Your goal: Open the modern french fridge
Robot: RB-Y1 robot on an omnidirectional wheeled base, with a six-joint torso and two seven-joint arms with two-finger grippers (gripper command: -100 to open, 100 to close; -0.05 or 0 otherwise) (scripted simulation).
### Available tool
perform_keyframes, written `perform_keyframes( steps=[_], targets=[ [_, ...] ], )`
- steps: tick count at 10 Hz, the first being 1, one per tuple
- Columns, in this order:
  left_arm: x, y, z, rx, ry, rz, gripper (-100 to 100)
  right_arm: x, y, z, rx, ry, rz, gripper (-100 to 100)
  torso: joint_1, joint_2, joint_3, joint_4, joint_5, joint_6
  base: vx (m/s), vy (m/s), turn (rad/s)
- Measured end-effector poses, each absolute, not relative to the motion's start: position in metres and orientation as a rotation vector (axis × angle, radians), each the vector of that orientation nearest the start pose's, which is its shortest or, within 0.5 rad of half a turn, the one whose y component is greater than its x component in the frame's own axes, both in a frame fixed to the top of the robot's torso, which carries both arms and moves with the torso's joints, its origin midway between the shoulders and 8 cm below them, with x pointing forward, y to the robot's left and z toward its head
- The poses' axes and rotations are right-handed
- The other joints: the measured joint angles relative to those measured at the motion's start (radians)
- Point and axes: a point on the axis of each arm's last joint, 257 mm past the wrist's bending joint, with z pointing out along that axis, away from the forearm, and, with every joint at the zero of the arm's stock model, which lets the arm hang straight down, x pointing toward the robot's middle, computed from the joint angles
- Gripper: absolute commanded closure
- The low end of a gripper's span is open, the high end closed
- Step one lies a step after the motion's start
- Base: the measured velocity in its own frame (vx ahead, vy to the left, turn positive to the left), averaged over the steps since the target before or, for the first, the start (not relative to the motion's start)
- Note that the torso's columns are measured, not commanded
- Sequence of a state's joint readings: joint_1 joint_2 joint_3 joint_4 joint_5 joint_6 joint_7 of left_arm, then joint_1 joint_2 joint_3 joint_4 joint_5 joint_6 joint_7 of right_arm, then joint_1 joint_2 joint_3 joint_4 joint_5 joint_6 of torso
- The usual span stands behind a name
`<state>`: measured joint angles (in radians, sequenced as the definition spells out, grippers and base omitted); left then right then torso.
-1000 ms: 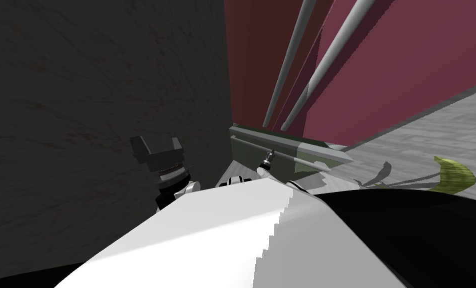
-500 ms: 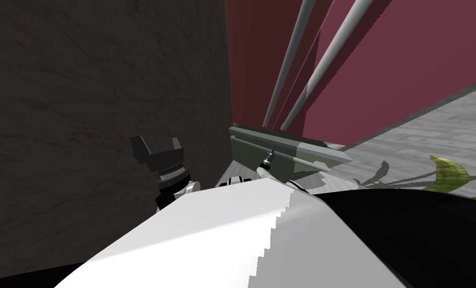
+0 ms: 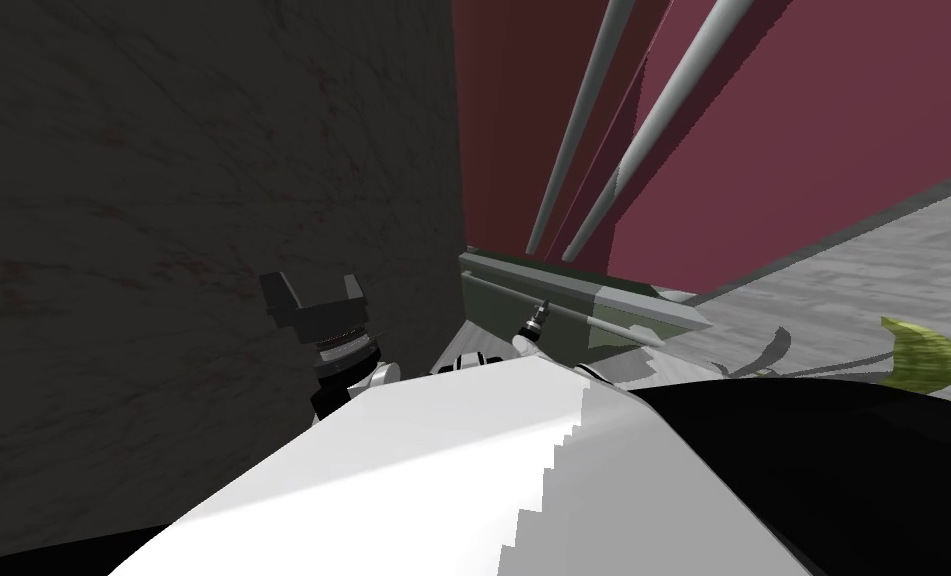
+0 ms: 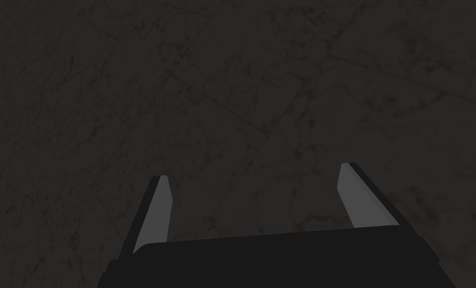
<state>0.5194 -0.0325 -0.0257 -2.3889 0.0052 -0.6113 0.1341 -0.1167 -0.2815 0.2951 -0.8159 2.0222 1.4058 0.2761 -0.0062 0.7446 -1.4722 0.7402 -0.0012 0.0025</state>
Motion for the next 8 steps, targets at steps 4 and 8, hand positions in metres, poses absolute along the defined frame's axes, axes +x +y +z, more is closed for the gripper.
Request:
perform_keyframes(
  steps=[4,8],
  targets=[
    [0.297,0.27,0.084,-0.558,0.409,-1.489,0,0.382,-0.445,-0.246,-0.241,1.254,-1.846,100,0.007,-0.003,-0.002,0.0,0.002,-0.002,-0.096,-0.035,0.247],
    [0.297,0.27,0.084,-0.558,0.409,-1.489,0,0.35,-0.447,-0.245,-0.177,1.292,-1.94,100,0.01,-0.007,-0.004,0.001,0.004,-0.007,-0.129,-0.005,0.287]
  ],
)
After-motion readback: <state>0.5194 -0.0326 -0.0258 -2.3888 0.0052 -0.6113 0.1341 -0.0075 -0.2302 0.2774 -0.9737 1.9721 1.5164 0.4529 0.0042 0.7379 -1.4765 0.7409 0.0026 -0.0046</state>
